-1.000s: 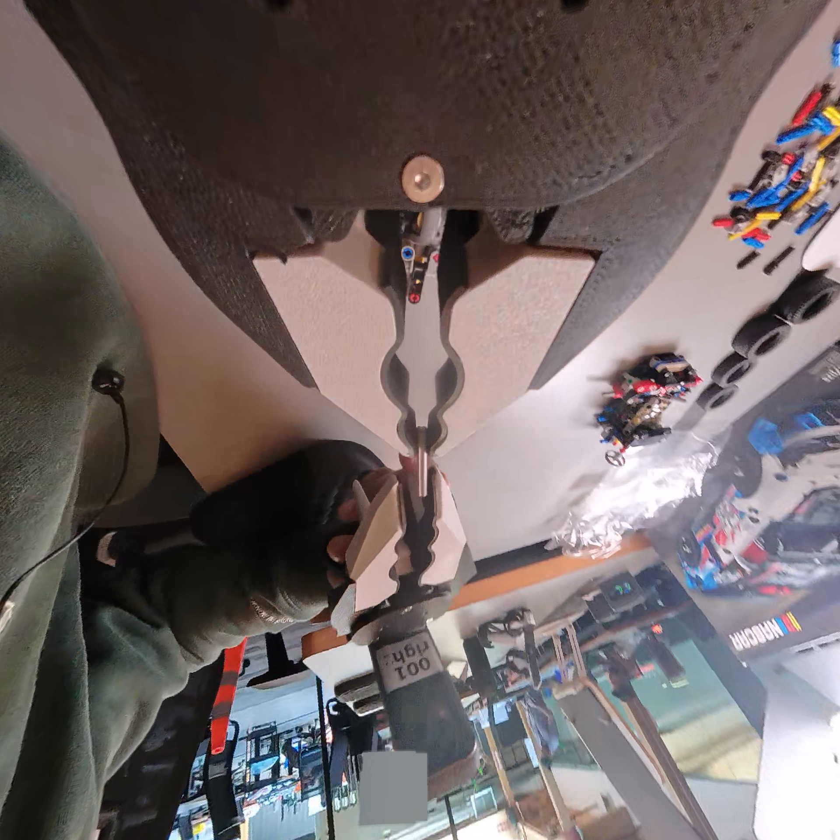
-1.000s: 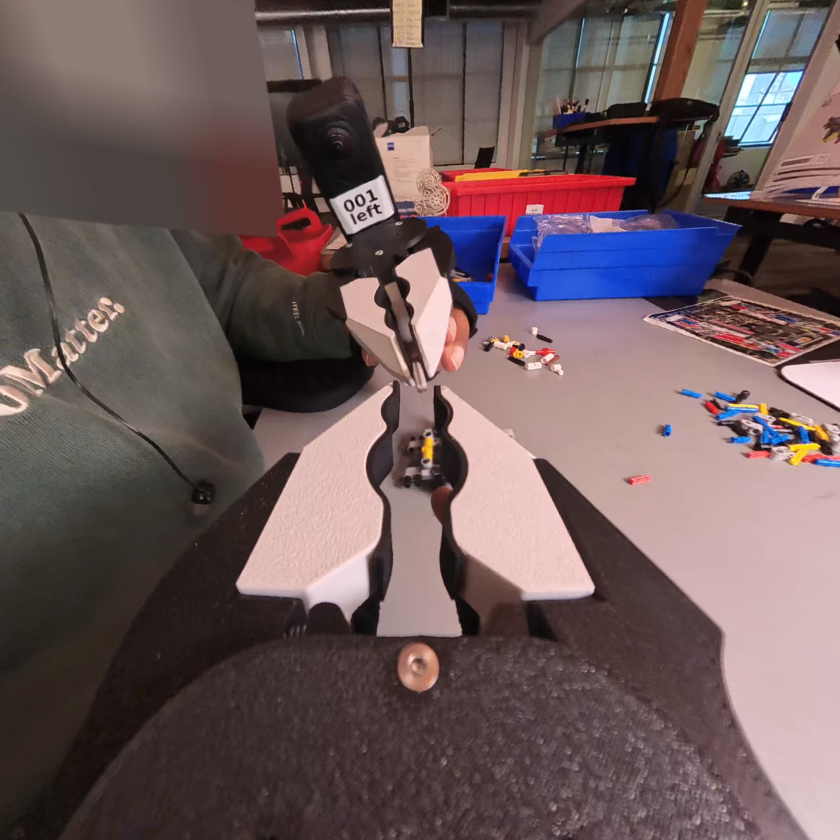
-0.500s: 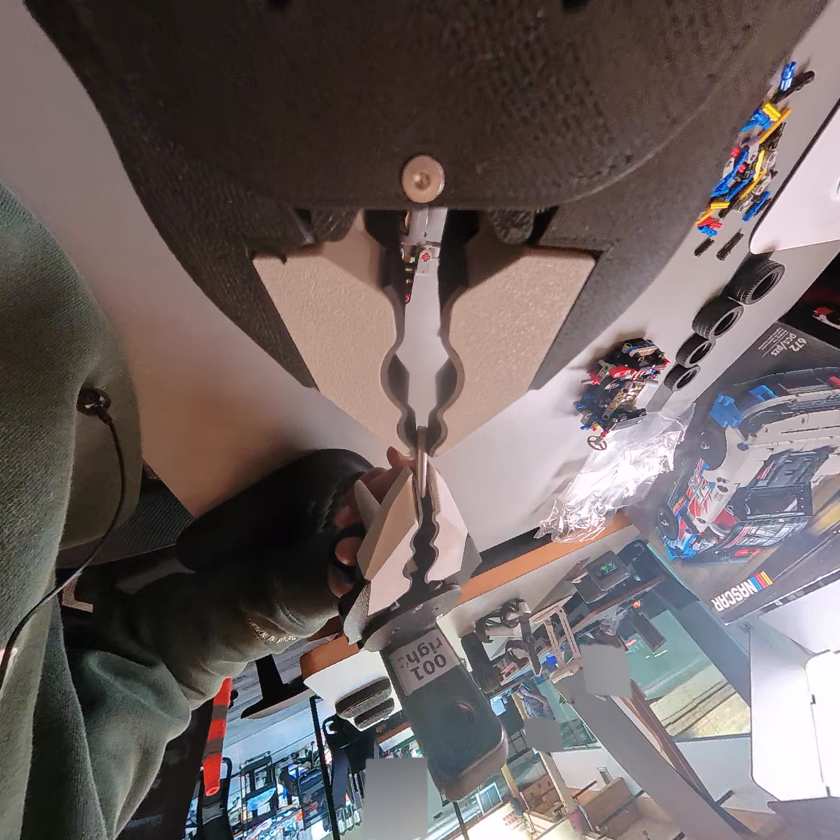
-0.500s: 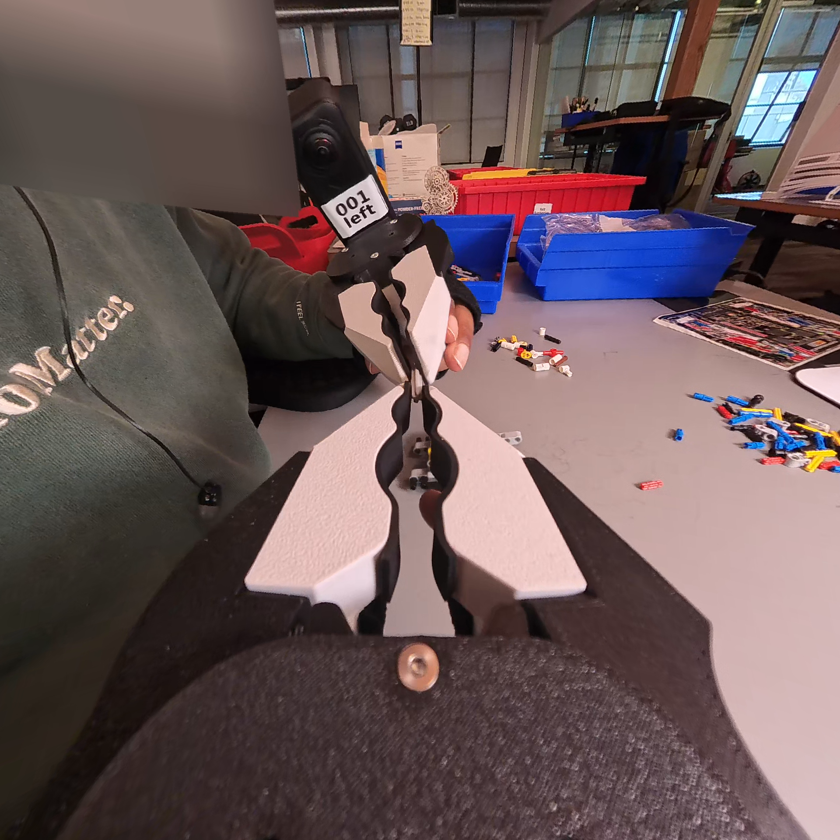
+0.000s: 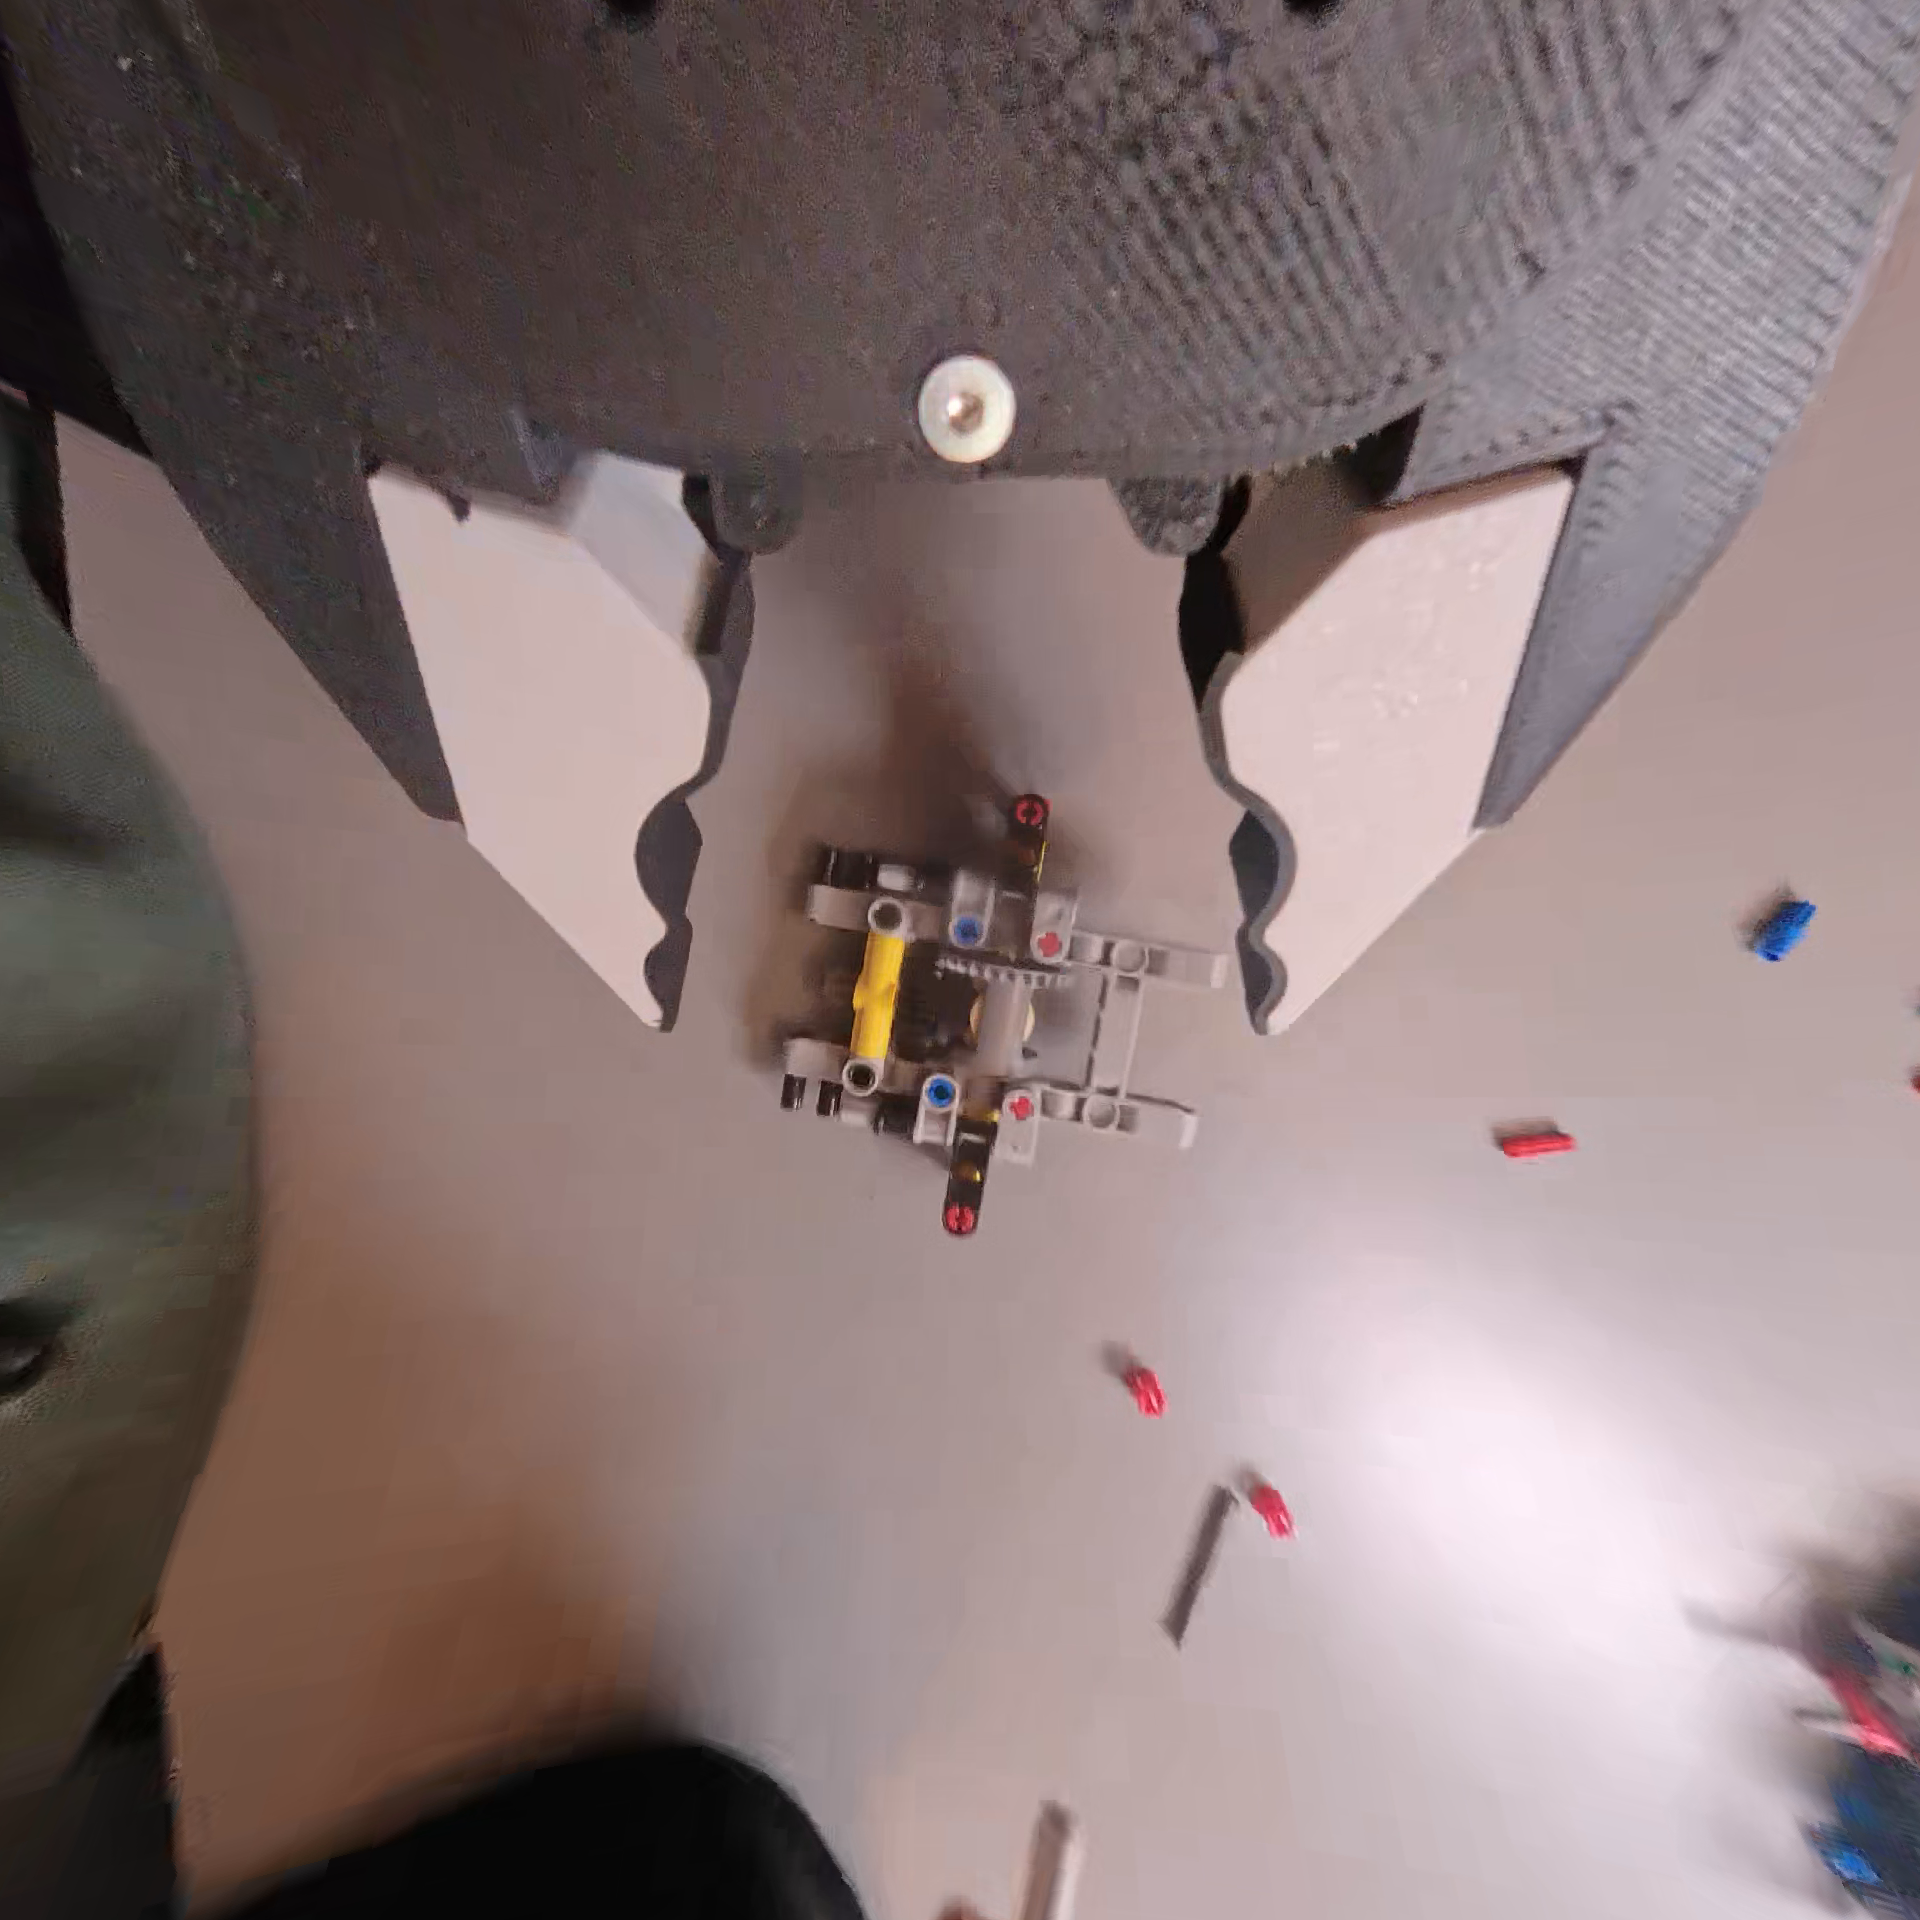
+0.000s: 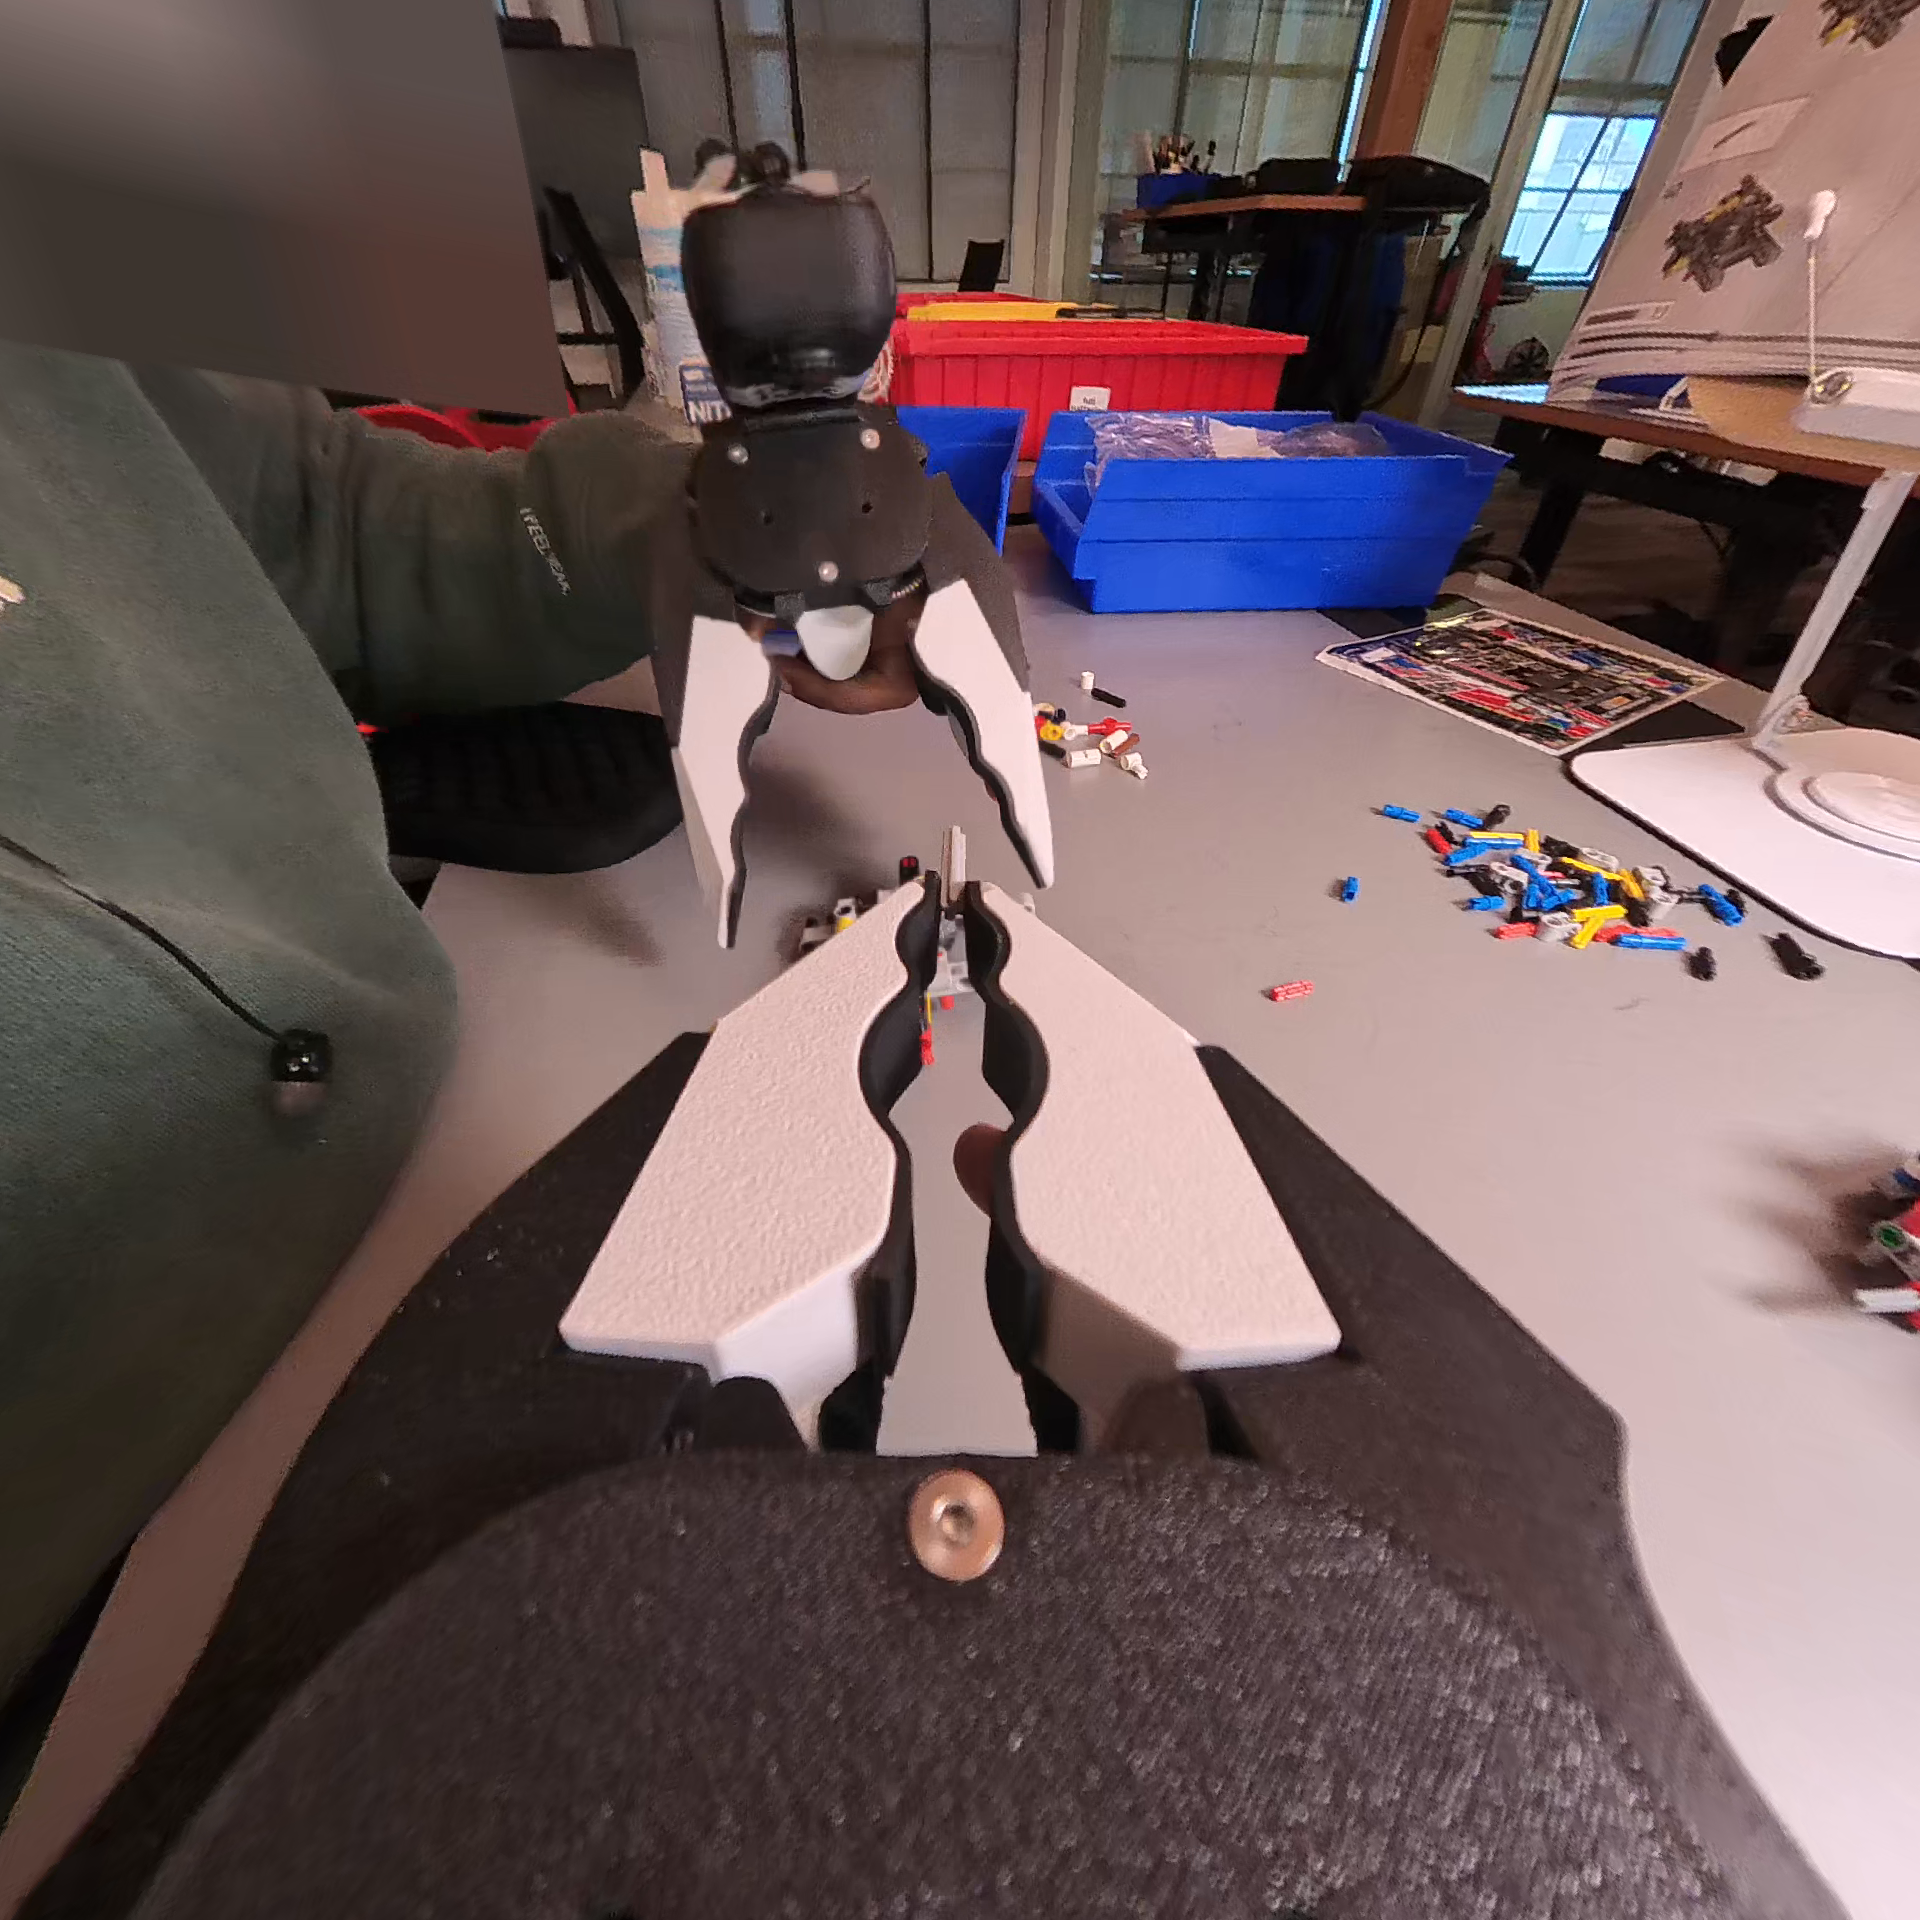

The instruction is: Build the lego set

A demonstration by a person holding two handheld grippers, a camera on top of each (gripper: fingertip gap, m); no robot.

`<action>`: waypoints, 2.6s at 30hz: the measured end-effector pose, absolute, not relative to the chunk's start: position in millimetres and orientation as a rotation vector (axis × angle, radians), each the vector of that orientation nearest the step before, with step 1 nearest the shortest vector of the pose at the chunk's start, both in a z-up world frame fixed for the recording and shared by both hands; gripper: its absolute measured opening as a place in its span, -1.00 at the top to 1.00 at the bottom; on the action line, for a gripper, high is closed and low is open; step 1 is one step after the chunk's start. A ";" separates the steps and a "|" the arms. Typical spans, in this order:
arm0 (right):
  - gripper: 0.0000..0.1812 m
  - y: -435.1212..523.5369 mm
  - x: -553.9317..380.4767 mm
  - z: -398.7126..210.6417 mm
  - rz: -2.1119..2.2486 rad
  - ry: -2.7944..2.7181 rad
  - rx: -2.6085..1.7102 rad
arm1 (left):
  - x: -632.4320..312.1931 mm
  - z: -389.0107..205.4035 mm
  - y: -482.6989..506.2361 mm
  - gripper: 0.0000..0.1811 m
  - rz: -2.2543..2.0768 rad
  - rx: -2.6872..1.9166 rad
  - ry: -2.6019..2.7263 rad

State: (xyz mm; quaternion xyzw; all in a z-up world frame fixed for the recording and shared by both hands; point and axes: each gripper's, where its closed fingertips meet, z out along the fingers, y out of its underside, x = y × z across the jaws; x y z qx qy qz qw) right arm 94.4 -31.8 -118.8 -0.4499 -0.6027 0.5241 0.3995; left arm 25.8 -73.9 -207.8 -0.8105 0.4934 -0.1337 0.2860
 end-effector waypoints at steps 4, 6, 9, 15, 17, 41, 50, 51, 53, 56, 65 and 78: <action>0.97 -31.3 94.8 -124.6 1.299 -1.544 -1.155 | 27.1 -225.2 -72.3 -0.19 -0.257 -2.238 1.441; 0.97 -31.1 95.8 -125.5 1.294 -1.547 -1.157 | 28.5 -228.3 -71.3 -0.18 -0.245 -2.255 1.473; 0.97 -31.0 97.6 -124.9 1.294 -1.546 -1.155 | 28.6 -231.3 -72.0 -0.09 -0.238 -2.275 1.514; 0.97 -31.5 100.7 -123.2 1.295 -1.549 -1.143 | 31.3 -231.7 -76.1 0.11 -0.270 -2.287 1.546; 0.97 -32.3 101.3 -123.2 1.296 -1.553 -1.140 | 32.5 -231.7 -77.9 0.16 -0.282 -2.286 1.553; 0.97 -59.2 101.5 -99.1 1.424 -1.527 -1.004 | 67.5 -108.5 -91.7 0.26 -0.713 -1.310 1.098; 0.97 -71.8 100.0 -85.3 1.470 -1.514 -0.952 | 66.8 -101.7 -99.0 0.26 -0.738 -1.210 1.091; 0.97 -73.6 99.8 -83.5 1.471 -1.517 -0.945 | 66.3 -101.1 -99.5 0.26 -0.742 -1.198 1.089; 0.97 -76.3 98.7 -80.4 1.466 -1.522 -0.937 | 64.7 -101.0 -99.2 0.26 -0.741 -1.182 1.084; 0.97 -79.9 97.3 -75.6 1.464 -1.527 -0.933 | 63.0 -100.9 -98.5 0.26 -0.755 -1.178 1.071; 0.97 -87.6 90.4 -65.8 1.364 -1.639 -0.910 | 63.1 -105.3 -99.1 0.26 -0.772 -1.186 1.086; 0.97 -98.9 80.8 -65.7 1.189 -1.876 -0.853 | 59.8 -108.1 -103.1 0.25 -0.771 -1.189 1.106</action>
